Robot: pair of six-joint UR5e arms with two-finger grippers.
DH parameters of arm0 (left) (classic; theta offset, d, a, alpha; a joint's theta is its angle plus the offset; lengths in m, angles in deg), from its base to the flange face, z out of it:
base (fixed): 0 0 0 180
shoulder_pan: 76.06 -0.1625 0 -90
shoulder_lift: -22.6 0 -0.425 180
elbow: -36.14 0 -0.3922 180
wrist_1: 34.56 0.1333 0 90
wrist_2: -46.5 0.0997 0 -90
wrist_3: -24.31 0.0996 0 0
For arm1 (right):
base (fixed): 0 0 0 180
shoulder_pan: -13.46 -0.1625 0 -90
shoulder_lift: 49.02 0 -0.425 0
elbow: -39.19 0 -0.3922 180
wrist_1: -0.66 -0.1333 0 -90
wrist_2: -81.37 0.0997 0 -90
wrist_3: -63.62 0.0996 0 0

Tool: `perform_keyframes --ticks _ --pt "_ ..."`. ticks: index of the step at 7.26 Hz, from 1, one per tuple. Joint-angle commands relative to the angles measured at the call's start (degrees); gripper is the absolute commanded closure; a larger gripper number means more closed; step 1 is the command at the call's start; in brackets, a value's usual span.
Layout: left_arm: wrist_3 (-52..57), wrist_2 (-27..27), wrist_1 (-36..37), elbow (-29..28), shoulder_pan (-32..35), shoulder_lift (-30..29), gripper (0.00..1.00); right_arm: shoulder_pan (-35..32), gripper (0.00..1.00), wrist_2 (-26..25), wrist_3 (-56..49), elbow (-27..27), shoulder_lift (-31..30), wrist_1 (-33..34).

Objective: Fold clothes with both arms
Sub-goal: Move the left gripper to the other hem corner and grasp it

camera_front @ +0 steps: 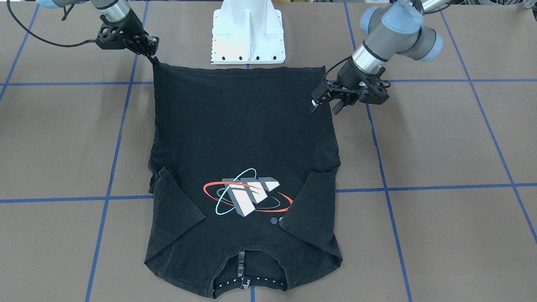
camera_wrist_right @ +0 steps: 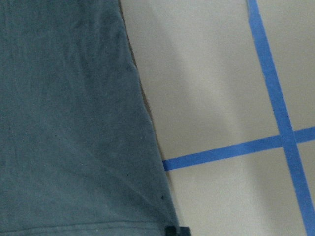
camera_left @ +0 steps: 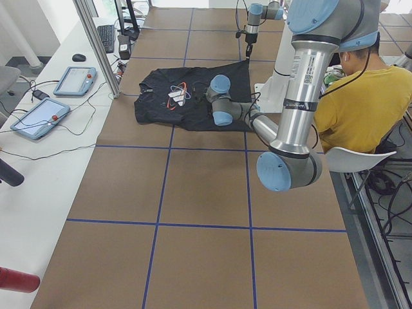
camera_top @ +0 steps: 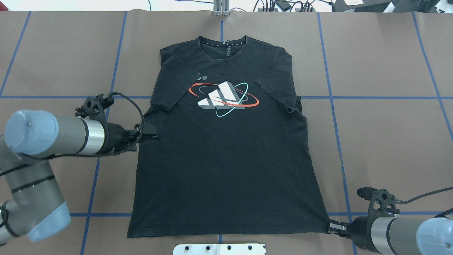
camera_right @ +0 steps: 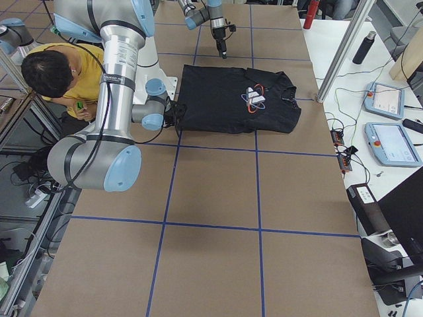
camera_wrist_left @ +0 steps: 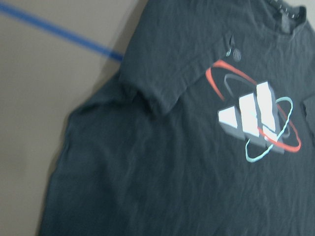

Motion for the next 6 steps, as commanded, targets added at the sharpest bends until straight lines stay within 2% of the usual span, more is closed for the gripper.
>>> perform_keyframes --ticks 1,2,4,5,6 --pt "-7.9 7.3 10.3 4.4 -10.2 2.8 0.00 0.1 1.00 0.3 0.0 0.0 -0.3 -0.1" --pt "-10.7 9.4 10.3 5.1 -14.0 5.9 0.01 0.1 1.00 0.3 0.0 -0.2 -0.2 -0.1" --pt "-13.6 9.6 10.3 9.0 -17.9 12.0 0.03 0.2 1.00 0.3 0.0 -0.3 0.0 -0.1" --pt "-14.2 9.5 10.3 10.7 -18.3 13.7 0.04 0.2 1.00 0.3 0.0 -0.3 0.0 -0.1" --pt "-15.5 9.4 10.3 10.7 -19.4 13.7 0.10 0.2 1.00 0.3 0.0 -0.3 0.0 -0.1"
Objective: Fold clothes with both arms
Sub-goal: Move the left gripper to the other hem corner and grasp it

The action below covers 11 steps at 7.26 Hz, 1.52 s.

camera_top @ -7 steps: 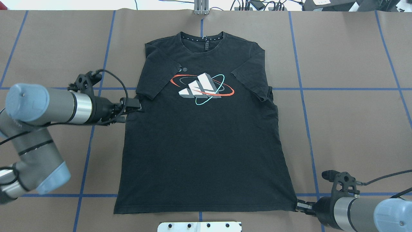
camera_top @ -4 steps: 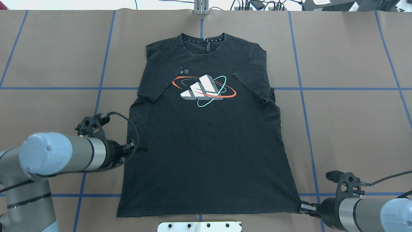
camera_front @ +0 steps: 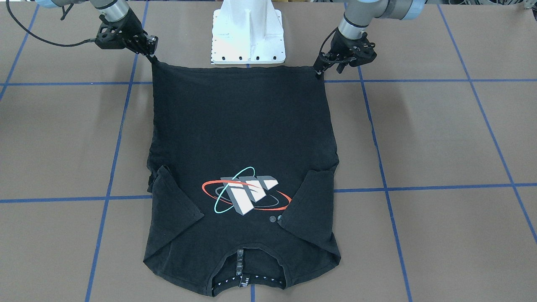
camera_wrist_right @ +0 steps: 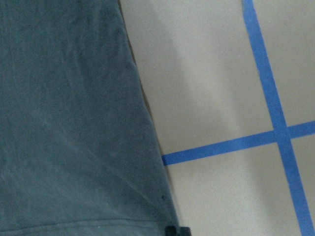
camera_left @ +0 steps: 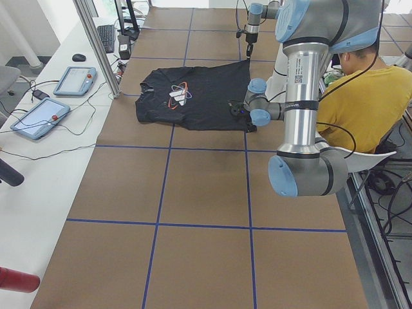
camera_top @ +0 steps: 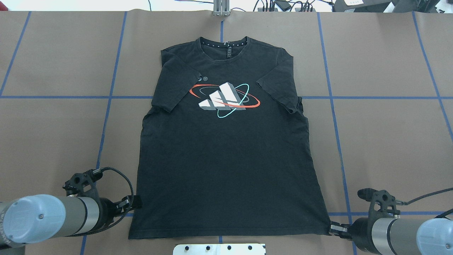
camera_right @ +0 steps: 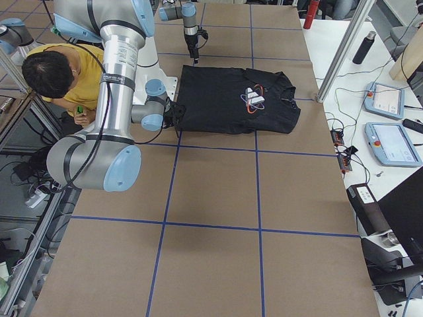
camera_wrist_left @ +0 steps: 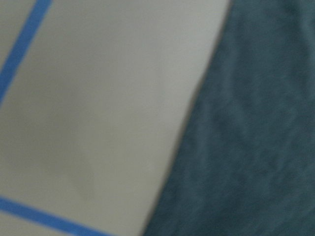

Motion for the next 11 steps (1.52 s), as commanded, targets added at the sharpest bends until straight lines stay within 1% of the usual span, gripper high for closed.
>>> perform_keyframes --ticks 1,2,5,6,7,8,9,10,11 --pt "-2.7 0.0 0.0 0.7 -2.8 1.0 0.15 0.0 1.00 0.0 0.0 0.0 -0.1 0.0" --pt "-2.9 -0.1 0.0 0.3 -3.4 0.7 0.18 0.0 1.00 0.0 0.0 -0.1 -0.2 0.0" --pt "-3.8 0.2 -0.1 -2.4 -4.8 -0.9 0.19 0.0 1.00 0.0 0.0 -0.1 -0.1 0.0" --pt "-3.8 0.1 -0.1 -2.6 -4.9 -1.4 0.21 0.0 1.00 0.0 0.0 -0.2 0.0 0.0" --pt "-3.9 0.2 -0.1 -2.8 -5.1 -1.5 0.27 0.0 1.00 0.0 0.0 -0.2 0.1 0.0" --pt "-3.9 0.1 -0.1 -2.7 -5.0 -1.6 0.52 0.0 1.00 0.0 0.0 -0.2 0.0 0.0" --pt "-3.9 0.1 -0.1 -2.7 -5.0 -1.5 0.87 0.0 1.00 0.0 0.0 -0.2 0.1 0.0" --pt "-3.9 0.0 -0.1 -2.7 -5.0 -1.6 1.00 0.0 1.00 0.0 0.0 -0.2 0.2 0.0" --pt "-3.9 0.0 -0.1 -2.7 -5.0 -1.5 1.00 0.0 1.00 0.0 0.0 -0.2 0.2 0.0"
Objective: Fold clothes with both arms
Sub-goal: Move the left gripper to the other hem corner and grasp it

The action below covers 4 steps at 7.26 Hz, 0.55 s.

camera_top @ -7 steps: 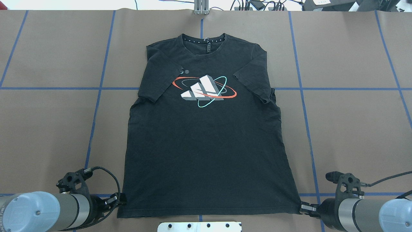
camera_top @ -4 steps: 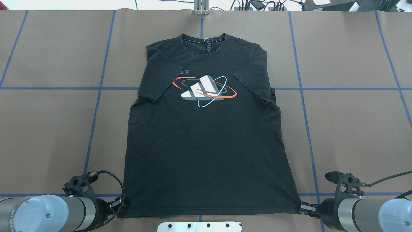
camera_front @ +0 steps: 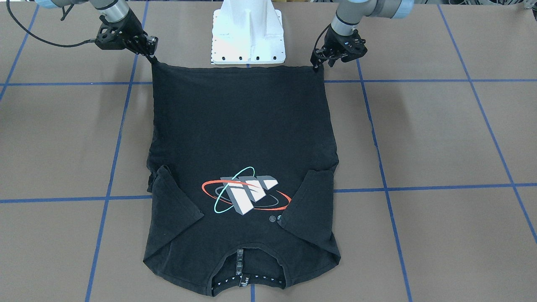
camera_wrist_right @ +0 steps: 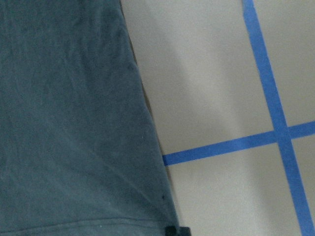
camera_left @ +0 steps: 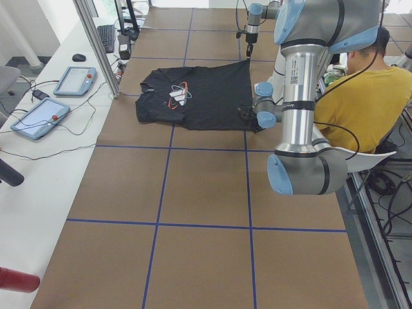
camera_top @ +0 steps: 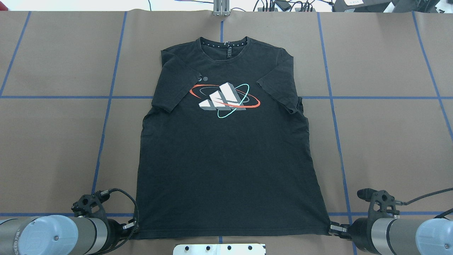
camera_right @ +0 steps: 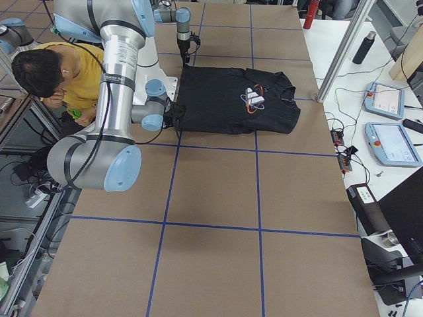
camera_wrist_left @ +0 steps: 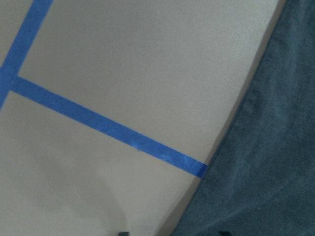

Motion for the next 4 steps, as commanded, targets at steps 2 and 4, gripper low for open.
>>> perform_keyframes --ticks 2,4 --pt "0.1 -0.6 0.0 1.7 0.3 0.1 1.00 0.0 1.00 0.1 0.0 0.1 0.0 -0.1" --pt "0.2 -3.2 1.2 8.4 0.9 1.1 1.00 -0.3 1.00 1.0 0.0 0.9 -0.4 -0.4"
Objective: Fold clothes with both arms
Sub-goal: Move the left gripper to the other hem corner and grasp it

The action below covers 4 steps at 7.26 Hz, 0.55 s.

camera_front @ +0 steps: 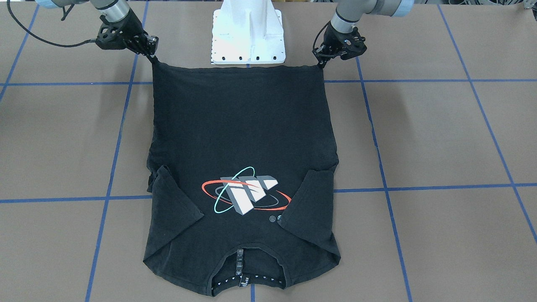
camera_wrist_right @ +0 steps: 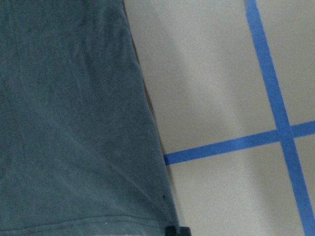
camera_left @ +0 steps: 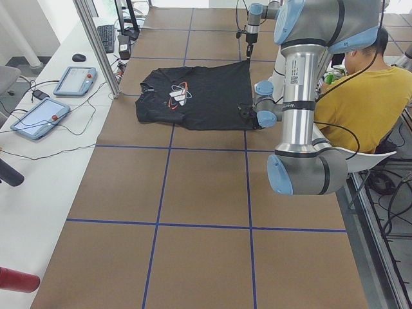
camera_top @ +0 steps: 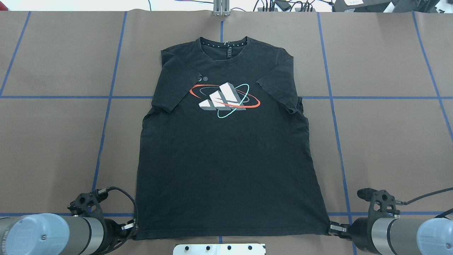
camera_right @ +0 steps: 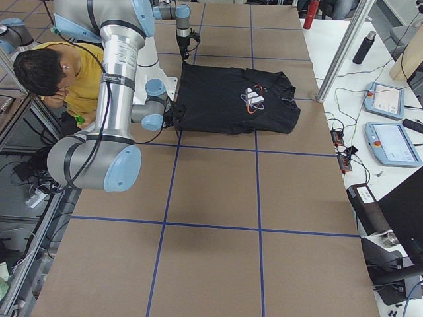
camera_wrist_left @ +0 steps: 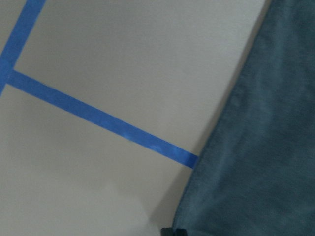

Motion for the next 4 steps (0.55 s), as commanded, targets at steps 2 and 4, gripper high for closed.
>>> perform_keyframes --ticks 2,4 --pt "-0.2 -1.4 0.8 11.2 0.4 3.9 1.00 -0.4 1.00 3.4 0.0 4.9 -4.1 -0.3" --pt "-0.2 -1.5 0.8 15.1 1.5 5.2 1.00 -3.8 1.00 7.5 0.0 7.6 -4.9 -0.4"
